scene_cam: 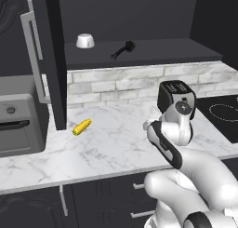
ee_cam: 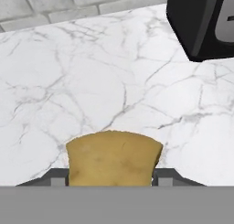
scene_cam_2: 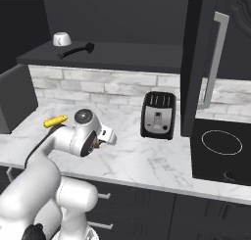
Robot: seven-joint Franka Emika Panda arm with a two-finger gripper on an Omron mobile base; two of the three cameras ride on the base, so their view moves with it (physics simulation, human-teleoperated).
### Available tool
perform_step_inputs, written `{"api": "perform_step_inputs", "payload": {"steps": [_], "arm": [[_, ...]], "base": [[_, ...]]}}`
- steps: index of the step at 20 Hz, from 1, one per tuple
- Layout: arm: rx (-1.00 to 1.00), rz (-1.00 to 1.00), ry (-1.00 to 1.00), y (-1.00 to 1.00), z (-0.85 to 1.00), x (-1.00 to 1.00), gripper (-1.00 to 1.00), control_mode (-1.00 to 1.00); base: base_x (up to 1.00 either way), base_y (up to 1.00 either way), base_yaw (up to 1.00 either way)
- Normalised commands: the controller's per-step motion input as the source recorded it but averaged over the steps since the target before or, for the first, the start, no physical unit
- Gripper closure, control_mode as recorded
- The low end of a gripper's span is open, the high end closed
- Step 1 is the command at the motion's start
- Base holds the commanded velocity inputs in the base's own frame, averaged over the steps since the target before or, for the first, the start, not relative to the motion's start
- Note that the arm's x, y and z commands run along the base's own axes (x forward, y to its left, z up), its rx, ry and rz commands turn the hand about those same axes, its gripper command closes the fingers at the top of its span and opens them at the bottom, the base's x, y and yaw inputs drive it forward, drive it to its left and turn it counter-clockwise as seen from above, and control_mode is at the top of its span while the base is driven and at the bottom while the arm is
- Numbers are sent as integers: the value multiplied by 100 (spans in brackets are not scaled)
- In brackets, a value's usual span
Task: Pick the dish brush and sponge from the cabinet and place them on the counter.
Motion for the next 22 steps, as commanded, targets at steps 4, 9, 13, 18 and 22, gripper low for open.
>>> {"api": "perform_step_inputs", "payload": {"steps": [4,9,13,18,22], "arm": [[0,0,-5,2,-39,11,100,-100],[0,0,-7,1,-32,17,100,-100],[0,0,-5,1,-36,17,100,-100],[0,0,-4,1,-33,15,100,-100],[0,0,-4,1,-21,10,100,-100]], "base": [[0,0,0],[0,0,0],[0,0,0],[0,0,0],[0,0,0]]}}
